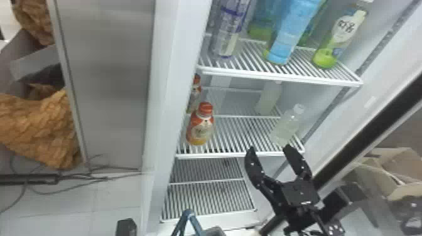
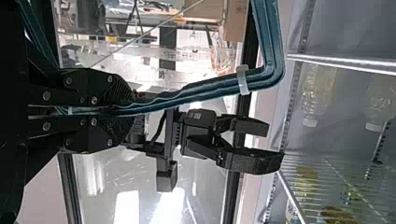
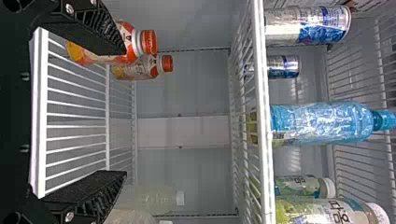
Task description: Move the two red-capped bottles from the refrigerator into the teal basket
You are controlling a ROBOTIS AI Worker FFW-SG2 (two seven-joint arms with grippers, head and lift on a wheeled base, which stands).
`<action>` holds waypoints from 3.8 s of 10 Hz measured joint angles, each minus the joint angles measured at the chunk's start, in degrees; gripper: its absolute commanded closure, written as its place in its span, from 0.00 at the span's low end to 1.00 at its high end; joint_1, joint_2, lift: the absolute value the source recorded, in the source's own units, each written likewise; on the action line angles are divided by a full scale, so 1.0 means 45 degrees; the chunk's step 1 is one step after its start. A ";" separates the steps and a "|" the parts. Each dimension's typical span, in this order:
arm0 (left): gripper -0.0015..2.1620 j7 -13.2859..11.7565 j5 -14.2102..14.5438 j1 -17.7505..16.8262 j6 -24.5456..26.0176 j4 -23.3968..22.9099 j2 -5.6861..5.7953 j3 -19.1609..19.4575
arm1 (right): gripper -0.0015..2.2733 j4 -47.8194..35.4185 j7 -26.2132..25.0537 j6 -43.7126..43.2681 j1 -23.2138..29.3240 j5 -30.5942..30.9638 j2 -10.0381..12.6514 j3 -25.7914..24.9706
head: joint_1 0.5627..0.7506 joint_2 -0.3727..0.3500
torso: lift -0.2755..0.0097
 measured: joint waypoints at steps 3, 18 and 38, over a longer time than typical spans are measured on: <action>0.50 -0.0009 0.0000 0.0000 -0.0005 0.0000 0.0000 -0.0008 | 0.04 0.0000 -0.0024 -0.0050 0.0001 -0.0002 0.0000 0.0000 | 0.70 0.03 | 0.17; 0.50 -0.0029 0.0000 0.0007 0.0011 0.0000 0.0000 -0.0013 | 0.04 -0.0032 -0.0022 -0.0051 0.0023 -0.0032 0.0004 0.0000 | 0.70 0.03 | 0.17; 0.50 -0.0028 0.0044 0.0000 -0.0005 0.0000 0.0020 -0.0014 | 0.05 0.0334 -0.0024 -0.0487 -0.0016 -0.0269 0.0008 0.0000 | 0.70 0.03 | 0.17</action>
